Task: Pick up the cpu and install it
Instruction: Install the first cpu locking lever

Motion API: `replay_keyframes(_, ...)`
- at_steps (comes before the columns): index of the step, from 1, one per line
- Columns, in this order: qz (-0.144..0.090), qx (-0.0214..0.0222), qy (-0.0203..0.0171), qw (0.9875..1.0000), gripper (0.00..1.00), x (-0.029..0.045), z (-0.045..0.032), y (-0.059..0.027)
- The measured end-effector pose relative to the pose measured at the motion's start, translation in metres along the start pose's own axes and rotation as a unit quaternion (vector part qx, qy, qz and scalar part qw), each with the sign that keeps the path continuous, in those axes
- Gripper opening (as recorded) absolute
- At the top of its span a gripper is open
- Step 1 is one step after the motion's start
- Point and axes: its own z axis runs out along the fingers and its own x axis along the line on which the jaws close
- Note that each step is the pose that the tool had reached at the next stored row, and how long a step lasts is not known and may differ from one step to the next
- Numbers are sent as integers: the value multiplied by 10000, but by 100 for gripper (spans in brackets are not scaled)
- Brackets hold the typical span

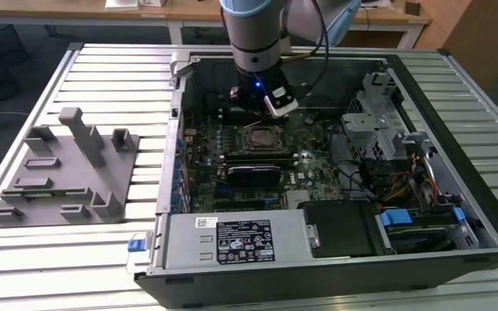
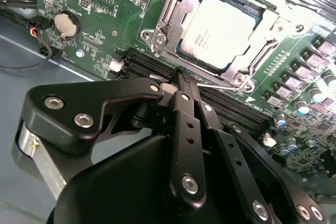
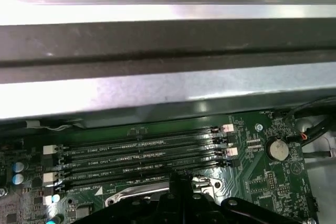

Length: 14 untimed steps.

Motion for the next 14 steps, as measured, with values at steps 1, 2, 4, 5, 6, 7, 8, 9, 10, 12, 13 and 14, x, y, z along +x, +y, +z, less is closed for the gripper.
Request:
replay_keyframes(1, 18, 2, -4, 10000, 11, 2, 4, 9)
replay_keyframes(2, 34, 6, -8, 10000, 11, 4, 7, 19)
replay_keyframes(4, 64, 11, -15, 10000, 11, 8, 14, 40)
replay_keyframes(5, 81, 14, -18, 10000, 11, 10, 17, 48)
replay_keyframes(6, 100, 19, -22, 9999, 11, 11, 21, 55)
replay_keyframes(7, 120, 24, -27, 9999, 11, 13, 25, 60)
replay_keyframes(8, 142, 30, -33, 9999, 11, 14, 30, 62)
replay_keyframes(9, 170, 42, -41, 9998, 11, 15, 35, 63)
replay_keyframes(10, 199, 52, -48, 9998, 11, 16, 39, 64)
replay_keyframes(12, 259, 67, -61, 9996, 11, 17, 47, 67)
replay_keyframes(13, 290, 74, -68, 9995, 11, 18, 50, 69)
replay_keyframes(14, 321, 81, -74, 9994, 11, 19, 54, 73)
